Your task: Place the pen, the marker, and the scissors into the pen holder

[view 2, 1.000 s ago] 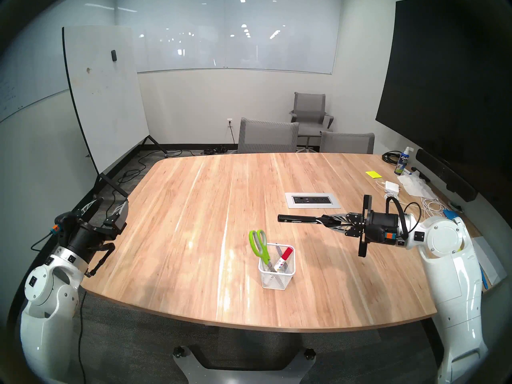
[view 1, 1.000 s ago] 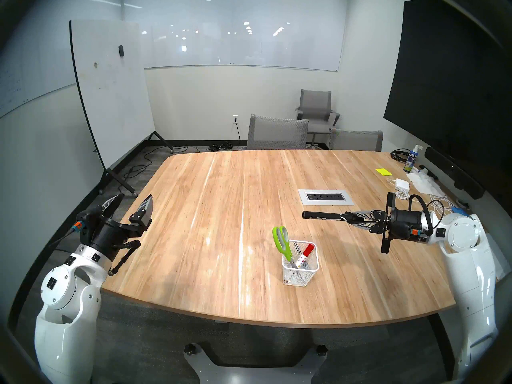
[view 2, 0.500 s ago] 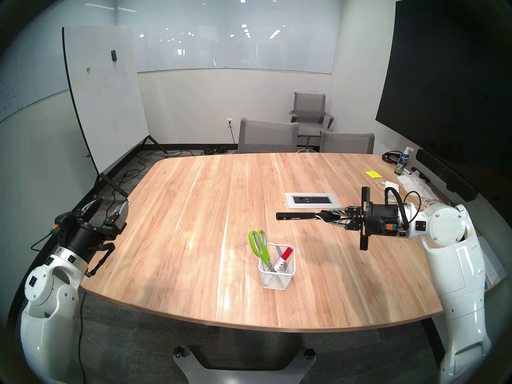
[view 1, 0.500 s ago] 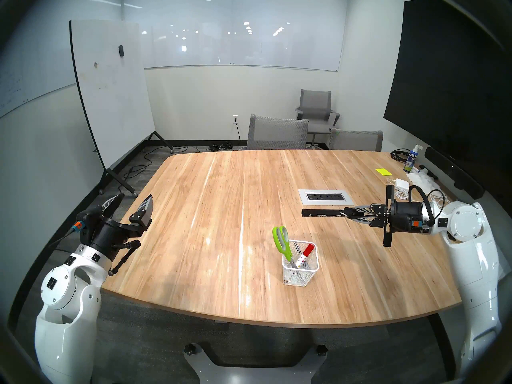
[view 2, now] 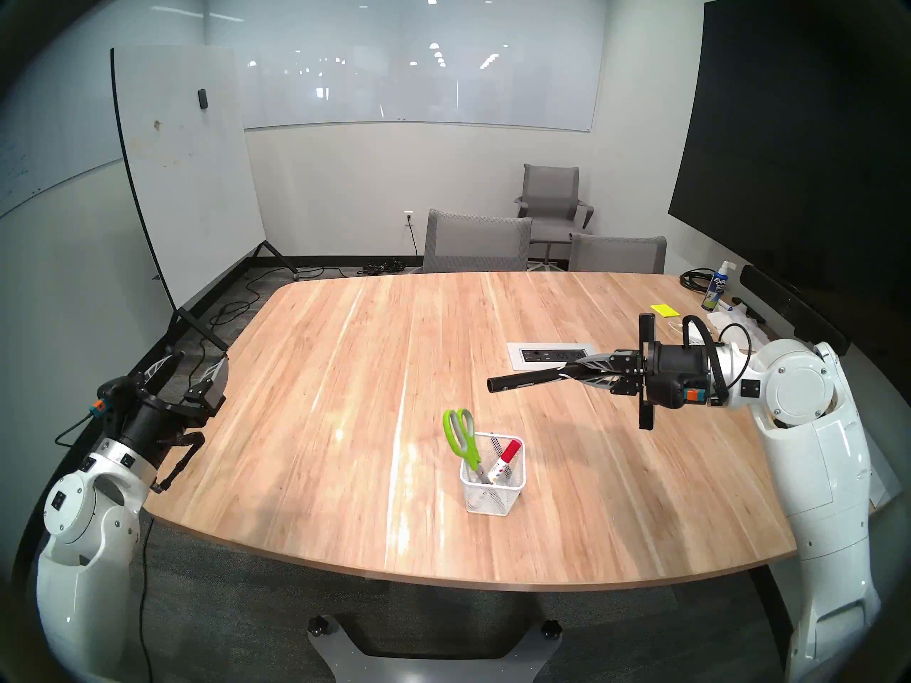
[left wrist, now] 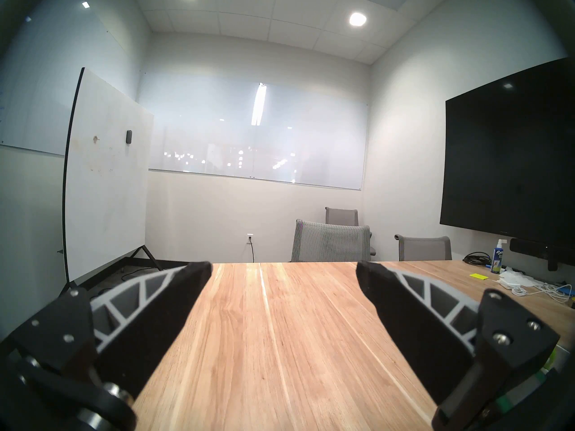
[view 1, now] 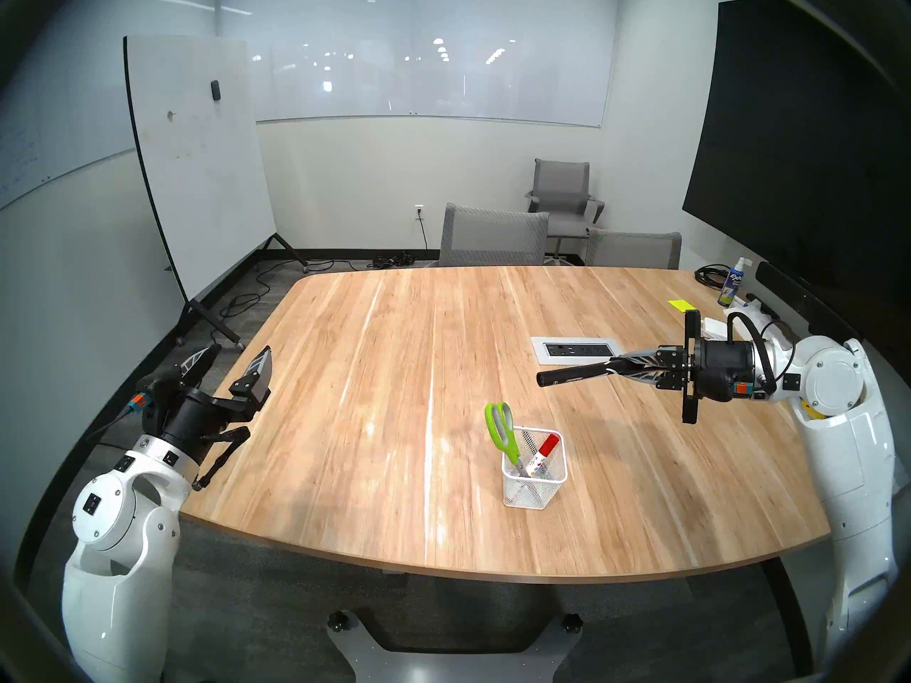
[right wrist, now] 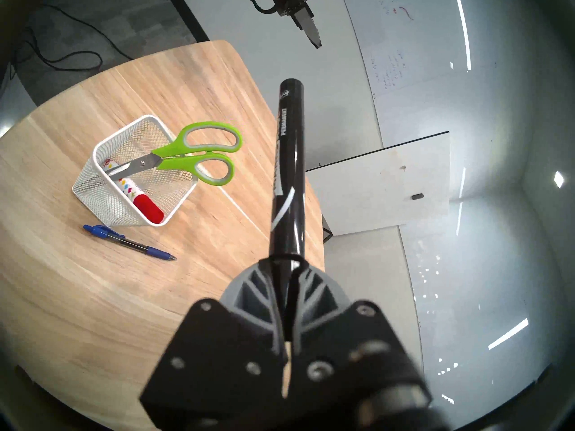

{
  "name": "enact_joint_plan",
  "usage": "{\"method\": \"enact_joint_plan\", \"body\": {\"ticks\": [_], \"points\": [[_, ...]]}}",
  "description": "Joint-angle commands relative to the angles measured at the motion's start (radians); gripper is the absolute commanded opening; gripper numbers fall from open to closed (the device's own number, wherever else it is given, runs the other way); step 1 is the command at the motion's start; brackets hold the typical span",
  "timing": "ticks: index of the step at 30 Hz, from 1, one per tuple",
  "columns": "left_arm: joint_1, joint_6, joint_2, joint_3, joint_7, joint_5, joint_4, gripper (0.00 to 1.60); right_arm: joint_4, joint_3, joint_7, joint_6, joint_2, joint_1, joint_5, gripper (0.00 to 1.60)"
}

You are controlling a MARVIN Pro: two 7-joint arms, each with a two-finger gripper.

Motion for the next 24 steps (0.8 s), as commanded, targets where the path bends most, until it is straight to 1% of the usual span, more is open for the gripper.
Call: {"method": "enact_joint_plan", "body": {"ticks": [1, 5, 7, 8, 9, 14, 15, 16, 21, 24], "points": [[-0.001, 0.003, 0.001, -0.004, 0.001, -0.002, -0.018, 1.6, -0.029, -0.009, 0.001, -0.004, 0.007, 0.018, -0.005, 0.0], [-0.001, 0.004, 0.0, -0.005, 0.001, -0.001, -0.018, 1.6, -0.035, -0.014, -0.017, -0.029, 0.0, 0.02, -0.033, 0.0], [-0.001, 0.004, 0.0, -0.005, 0.0, -0.001, -0.018, 1.6, -0.037, -0.018, -0.022, -0.027, -0.001, 0.022, -0.038, 0.0], [-0.001, 0.004, 0.0, -0.005, 0.0, -0.001, -0.018, 1.6, -0.036, -0.021, -0.028, -0.043, -0.003, 0.025, -0.055, 0.0], [-0.002, 0.004, -0.001, -0.005, 0.0, -0.001, -0.018, 1.6, -0.034, -0.023, -0.031, -0.037, -0.004, 0.026, -0.054, 0.0], [-0.002, 0.005, -0.002, -0.005, -0.001, 0.0, -0.018, 1.6, -0.019, -0.034, -0.064, -0.089, -0.017, 0.038, -0.115, 0.0], [-0.002, 0.005, -0.002, -0.005, -0.001, 0.0, -0.018, 1.6, -0.013, -0.036, -0.069, -0.082, -0.02, 0.039, -0.111, 0.0], [-0.002, 0.005, -0.002, -0.005, -0.001, 0.0, -0.018, 1.6, -0.012, -0.038, -0.074, -0.095, -0.019, 0.041, -0.123, 0.0], [-0.003, 0.006, -0.003, -0.006, -0.002, 0.001, -0.018, 1.6, -0.005, -0.048, -0.095, -0.099, -0.019, 0.043, -0.144, 0.0], [-0.003, 0.006, -0.004, -0.006, -0.002, 0.001, -0.018, 1.6, -0.002, -0.051, -0.106, -0.123, -0.02, 0.046, -0.162, 0.0]]}}
